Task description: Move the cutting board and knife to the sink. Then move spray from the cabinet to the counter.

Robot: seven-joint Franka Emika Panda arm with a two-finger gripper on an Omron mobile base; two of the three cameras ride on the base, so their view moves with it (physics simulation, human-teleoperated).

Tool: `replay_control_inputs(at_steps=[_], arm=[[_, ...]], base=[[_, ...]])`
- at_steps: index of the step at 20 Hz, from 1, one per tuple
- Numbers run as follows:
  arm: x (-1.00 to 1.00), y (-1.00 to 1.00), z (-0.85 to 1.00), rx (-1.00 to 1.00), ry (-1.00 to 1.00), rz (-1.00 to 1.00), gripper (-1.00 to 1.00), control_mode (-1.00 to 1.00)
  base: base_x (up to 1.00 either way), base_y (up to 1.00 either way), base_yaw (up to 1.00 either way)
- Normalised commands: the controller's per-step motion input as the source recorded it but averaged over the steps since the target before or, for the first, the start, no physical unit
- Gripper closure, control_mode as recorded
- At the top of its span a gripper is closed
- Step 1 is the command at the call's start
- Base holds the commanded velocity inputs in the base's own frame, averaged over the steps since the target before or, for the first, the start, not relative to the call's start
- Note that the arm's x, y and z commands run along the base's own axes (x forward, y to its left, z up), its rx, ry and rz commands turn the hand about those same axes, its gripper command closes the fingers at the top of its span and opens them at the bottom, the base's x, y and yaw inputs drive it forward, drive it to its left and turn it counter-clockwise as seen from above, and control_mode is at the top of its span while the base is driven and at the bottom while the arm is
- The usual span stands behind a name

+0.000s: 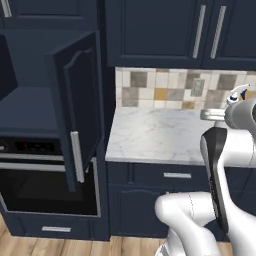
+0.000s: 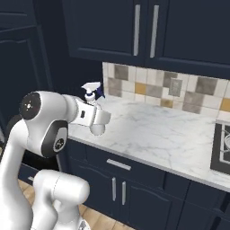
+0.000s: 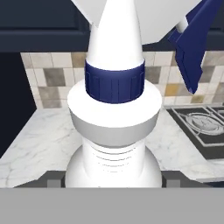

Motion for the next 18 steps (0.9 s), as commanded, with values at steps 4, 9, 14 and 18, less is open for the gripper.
replay_control_inputs(at_steps=[4, 9, 14, 18], arm=[[0.00, 0.00, 0.00, 0.00, 0.00, 0.00, 1.00, 1.00], [0.00, 0.00, 0.00, 0.00, 0.00, 0.00, 1.00, 1.00], [0.04, 0.00, 0.00, 0.00, 0.00, 0.00, 1.00, -1.00], [0.31, -0.27, -0.25, 0.02, 0.00, 0.12, 1.00, -1.00]], base=[[0.26, 0.00, 0.00], [0.08, 0.00, 0.00], [0.00, 0.00, 0.00], [0.00, 0.00, 0.00]])
